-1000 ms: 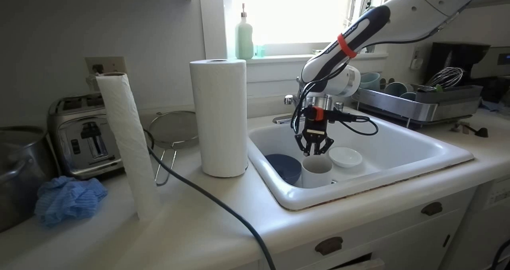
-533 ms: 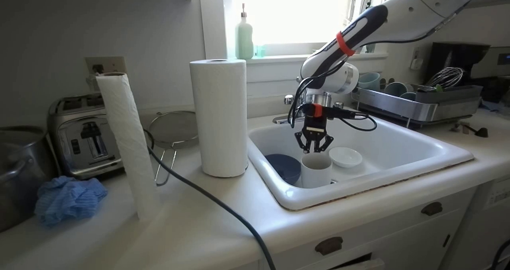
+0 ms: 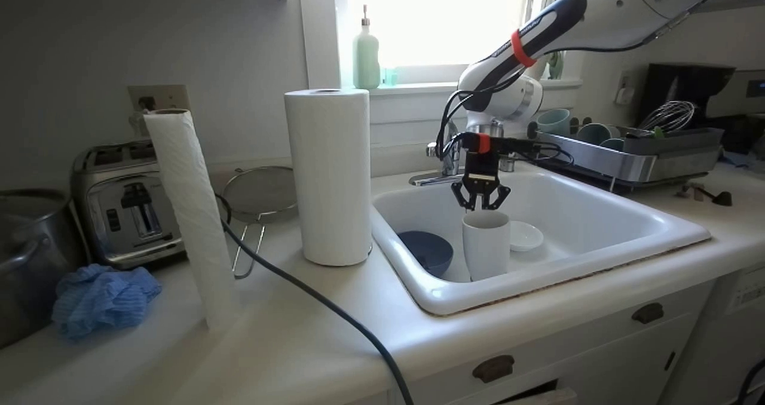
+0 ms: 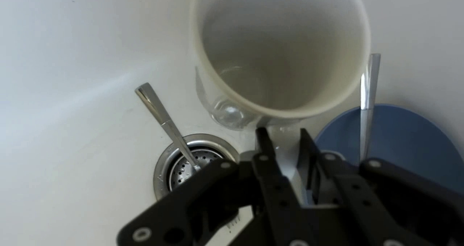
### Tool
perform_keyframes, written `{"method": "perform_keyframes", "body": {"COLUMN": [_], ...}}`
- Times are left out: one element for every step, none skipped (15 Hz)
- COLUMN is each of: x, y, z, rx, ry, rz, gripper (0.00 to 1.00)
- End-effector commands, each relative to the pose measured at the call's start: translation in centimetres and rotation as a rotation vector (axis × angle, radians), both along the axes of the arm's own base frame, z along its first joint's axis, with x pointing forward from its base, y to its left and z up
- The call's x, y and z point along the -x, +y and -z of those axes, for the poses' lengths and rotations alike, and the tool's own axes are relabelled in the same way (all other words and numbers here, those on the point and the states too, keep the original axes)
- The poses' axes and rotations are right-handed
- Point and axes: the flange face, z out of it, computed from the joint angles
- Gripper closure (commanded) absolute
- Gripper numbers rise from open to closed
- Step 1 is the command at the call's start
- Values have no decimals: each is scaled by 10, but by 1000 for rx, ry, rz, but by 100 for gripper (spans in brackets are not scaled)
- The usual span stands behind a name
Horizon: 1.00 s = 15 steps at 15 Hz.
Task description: Remove the white mug from the sink and put it in the drying rack
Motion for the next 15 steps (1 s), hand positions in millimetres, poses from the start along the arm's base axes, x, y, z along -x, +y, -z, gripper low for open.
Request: {"method": "perform_keyframes", "body": {"x": [-1, 0, 2, 4, 7, 10, 14, 16, 20, 23, 27, 31, 34, 37, 39], "y": [-34, -45, -55, -64, -73, -81, -88, -94, -100, -107, -112, -118, -124, -131, -138], "z": [-50, -63, -75, -88, -103, -118, -133, -146, -160, -174, -186, -200, -213, -229, -243], "rx": [-44, -48, -54, -58, -62, -61, -61, -53, -46, -37, -28, -17, -9, -7, -3], "ry": [21, 16, 13, -1, -15, -34, -51, -68, -79, -105, -125, -154, -169, -180, -188], "rz": [55, 68, 79, 93, 106, 123, 138, 155, 166, 184, 192, 208, 217, 235, 255], "gripper": [95, 95, 95, 95, 95, 95, 95, 95, 95, 95, 95, 95, 95, 95, 95]}}
